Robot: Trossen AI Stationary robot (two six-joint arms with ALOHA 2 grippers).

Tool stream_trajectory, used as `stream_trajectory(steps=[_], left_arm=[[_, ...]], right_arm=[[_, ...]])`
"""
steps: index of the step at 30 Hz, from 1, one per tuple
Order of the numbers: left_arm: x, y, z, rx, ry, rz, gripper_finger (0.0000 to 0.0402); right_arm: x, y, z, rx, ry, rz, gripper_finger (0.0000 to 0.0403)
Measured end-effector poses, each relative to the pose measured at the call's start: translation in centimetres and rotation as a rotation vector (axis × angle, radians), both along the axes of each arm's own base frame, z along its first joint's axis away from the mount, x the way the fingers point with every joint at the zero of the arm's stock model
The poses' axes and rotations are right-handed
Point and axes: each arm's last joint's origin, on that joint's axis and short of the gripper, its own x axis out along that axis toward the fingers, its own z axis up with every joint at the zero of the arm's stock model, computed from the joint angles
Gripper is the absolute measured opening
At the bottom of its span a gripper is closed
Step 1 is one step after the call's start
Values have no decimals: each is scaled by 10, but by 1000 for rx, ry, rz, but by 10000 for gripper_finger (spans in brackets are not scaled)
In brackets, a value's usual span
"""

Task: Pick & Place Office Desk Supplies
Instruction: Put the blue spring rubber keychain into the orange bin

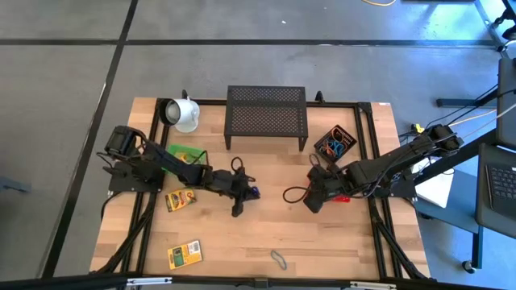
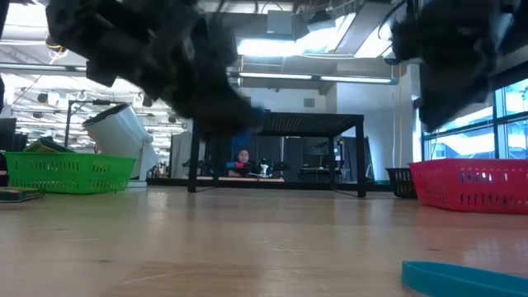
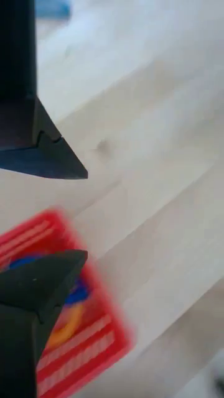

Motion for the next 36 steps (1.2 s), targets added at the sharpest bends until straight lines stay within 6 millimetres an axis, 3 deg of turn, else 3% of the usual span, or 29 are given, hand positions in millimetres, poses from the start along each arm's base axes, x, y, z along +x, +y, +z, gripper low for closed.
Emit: stream_trajectory(steps=[9, 18, 25, 29, 36], left_arm=[[-1, -37, 31, 43, -339, -175, 26], [-13, -64, 64, -54, -682, -474, 26], [-12, -74, 73, -12, -742, -561, 27], [-4, -77, 77, 13, -698, -564, 27], [1, -80, 89, 160, -805, -606, 27]], right_arm=[[41, 12, 34, -217, -527, 247, 199], [63, 28, 61, -446, -897, 704, 199], [84, 47, 50, -513, -1156, 1054, 199], [93, 50, 39, -611, -1178, 1075, 199], [99, 46, 34, -582, -1166, 1038, 199]])
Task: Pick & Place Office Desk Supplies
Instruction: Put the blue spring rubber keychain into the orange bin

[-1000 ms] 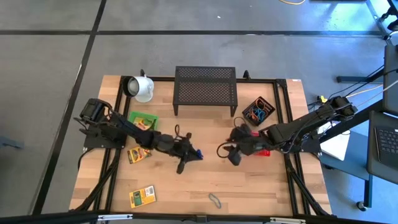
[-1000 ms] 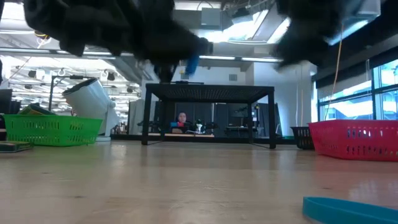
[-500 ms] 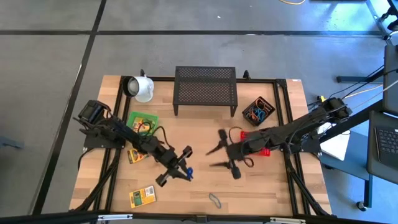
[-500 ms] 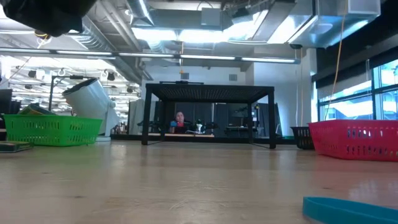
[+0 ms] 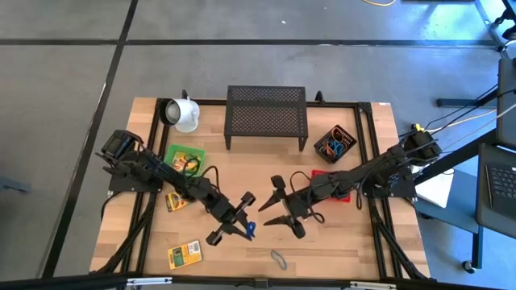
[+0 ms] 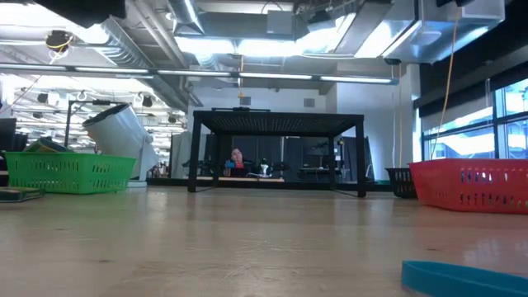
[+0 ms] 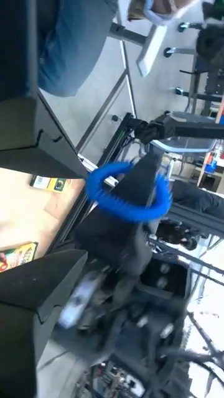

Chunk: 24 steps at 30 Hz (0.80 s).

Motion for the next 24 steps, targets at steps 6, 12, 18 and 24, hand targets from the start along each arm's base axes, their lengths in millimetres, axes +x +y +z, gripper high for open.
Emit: stream_trajectory(steps=[6, 12, 18, 24], left_arm=[[1, 1, 2, 159, -143, -4, 27], [8, 18, 1, 206, -171, 60, 27], [14, 35, 1, 207, -166, 111, 27], [14, 40, 1, 226, -183, 47, 27]], right_arm=[[3, -8, 2, 88, 16, 5, 199], [5, -14, 8, 199, 16, 109, 199], [7, -20, 8, 298, 68, 93, 199], [11, -32, 8, 453, 143, 57, 199]])
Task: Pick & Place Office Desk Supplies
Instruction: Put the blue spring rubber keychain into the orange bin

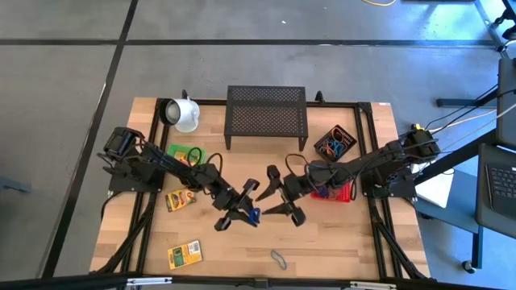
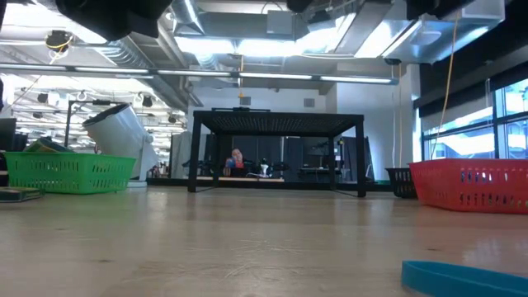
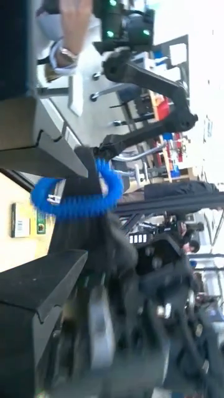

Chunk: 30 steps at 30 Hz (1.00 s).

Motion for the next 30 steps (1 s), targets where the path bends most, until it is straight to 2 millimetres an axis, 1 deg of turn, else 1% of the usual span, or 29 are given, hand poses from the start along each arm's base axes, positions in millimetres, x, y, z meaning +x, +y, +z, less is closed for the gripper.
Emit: stream_trajectory(steps=[2, 5, 8, 18, 25, 30], left_arm=[[-1, 0, 0, 21, -15, -26, 27], [-1, 0, 2, 33, -47, -17, 27], [0, 6, 3, 46, -74, 6, 27], [5, 24, 3, 42, -68, 62, 27], [5, 26, 3, 33, -60, 62, 27], [6, 27, 3, -10, -22, 54, 31]], right_arm=[[1, -4, 0, 32, 17, -11, 199], [2, -7, 0, 45, 24, -18, 199], [2, -6, 0, 44, 26, 7, 199], [1, -5, 0, 7, 7, 58, 199], [1, -5, 0, -25, -12, 54, 199], [1, -5, 0, -32, -16, 53, 199]])
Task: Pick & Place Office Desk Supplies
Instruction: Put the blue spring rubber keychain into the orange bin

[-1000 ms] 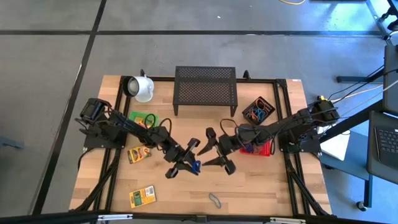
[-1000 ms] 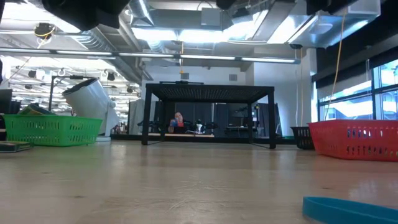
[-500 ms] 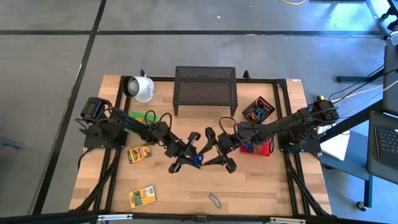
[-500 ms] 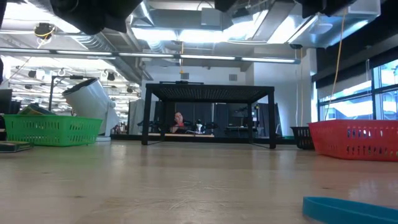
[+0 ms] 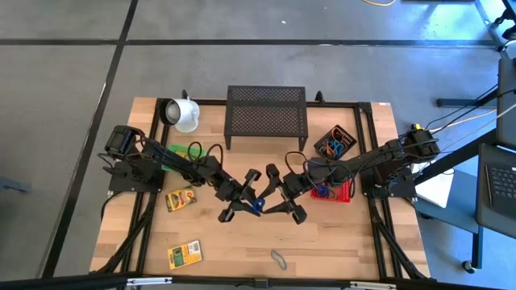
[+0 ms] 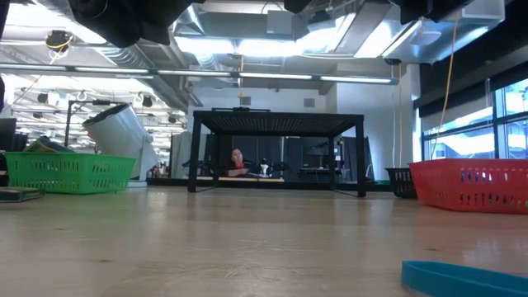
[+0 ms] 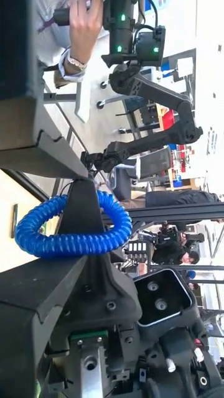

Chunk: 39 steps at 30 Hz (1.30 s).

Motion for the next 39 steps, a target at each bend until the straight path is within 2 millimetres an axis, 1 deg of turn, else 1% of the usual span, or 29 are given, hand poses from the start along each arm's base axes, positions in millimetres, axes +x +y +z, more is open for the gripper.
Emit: stream_trajectory(steps=[3, 6, 18, 24, 27, 34, 37, 39], left_arm=[[0, 0, 0, -26, 27, -8, 32], [0, 0, 0, -43, 41, -15, 32], [0, 0, 0, -49, 47, -21, 33], [0, 0, 0, -49, 48, -22, 33], [0, 0, 0, -50, 49, -25, 33], [0, 0, -1, -98, 89, -42, 36], [0, 0, -1, -128, 113, -52, 50], [0, 0, -1, -140, 124, -59, 68]], right_arm=[[0, 0, 0, -3, 2, 1, 195], [0, 0, 0, -10, -4, 3, 180], [0, 1, 0, -26, -17, 12, 85], [-1, 1, 0, -26, -17, 15, 45], [-1, 1, 0, -28, -18, 14, 36], [0, 1, 0, -28, -16, 11, 32], [0, 1, 0, -29, -14, 10, 31], [0, 1, 0, -30, -11, 10, 31]])
